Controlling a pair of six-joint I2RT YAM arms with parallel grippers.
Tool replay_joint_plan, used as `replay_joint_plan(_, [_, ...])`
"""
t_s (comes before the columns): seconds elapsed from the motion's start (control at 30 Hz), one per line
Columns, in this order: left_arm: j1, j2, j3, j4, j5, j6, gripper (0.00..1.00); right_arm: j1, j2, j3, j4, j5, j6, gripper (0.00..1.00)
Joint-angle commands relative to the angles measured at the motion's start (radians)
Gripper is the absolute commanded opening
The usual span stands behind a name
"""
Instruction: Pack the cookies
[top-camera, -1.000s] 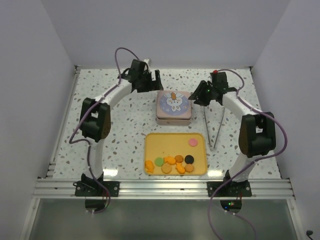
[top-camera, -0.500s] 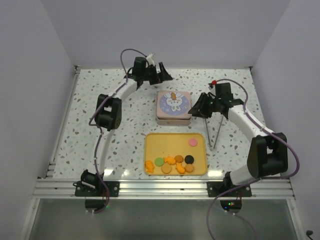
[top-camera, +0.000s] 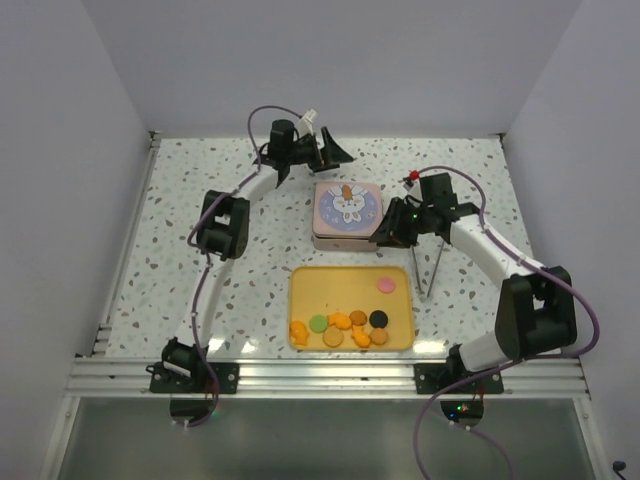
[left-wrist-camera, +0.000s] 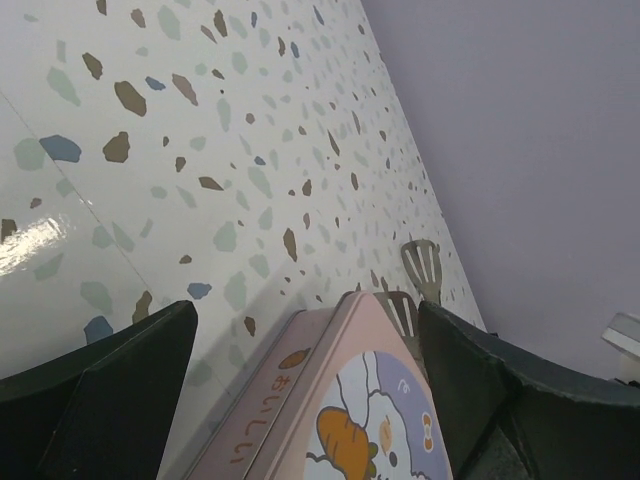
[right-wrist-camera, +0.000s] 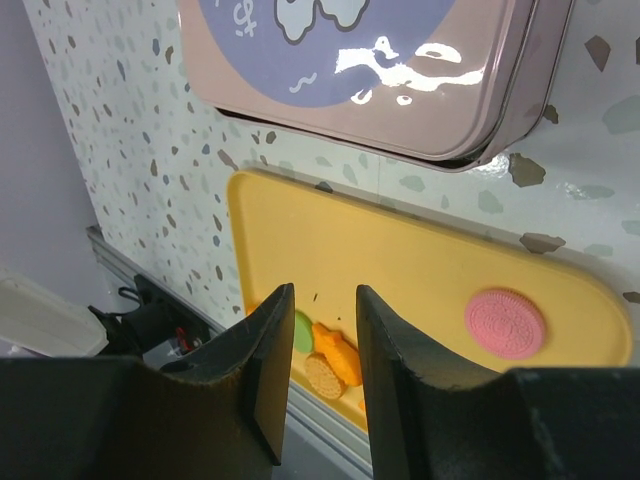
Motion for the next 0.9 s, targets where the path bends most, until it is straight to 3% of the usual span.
replay_joint_plan(0.0, [-0.005, -0.057, -0.056, 0.077, 0.084, -0.005, 0.97, 0.001, 0.003, -0.007, 0.001, -0.023, -0.022, 0.35])
replay_joint_plan(0.27, [-0.028, -0.077, -0.027, -0.148, 0.082, 0.163, 0.95, 0.002, -0.006, -0.021, 0.005, -0.016, -0.017, 0.35])
replay_joint_plan(0.87, [-0.062, -0.216, -0.189, -0.210, 0.058, 0.284, 0.93, 0.002, -0.054, -0.057, -0.018, -0.009, -0.048, 0.35])
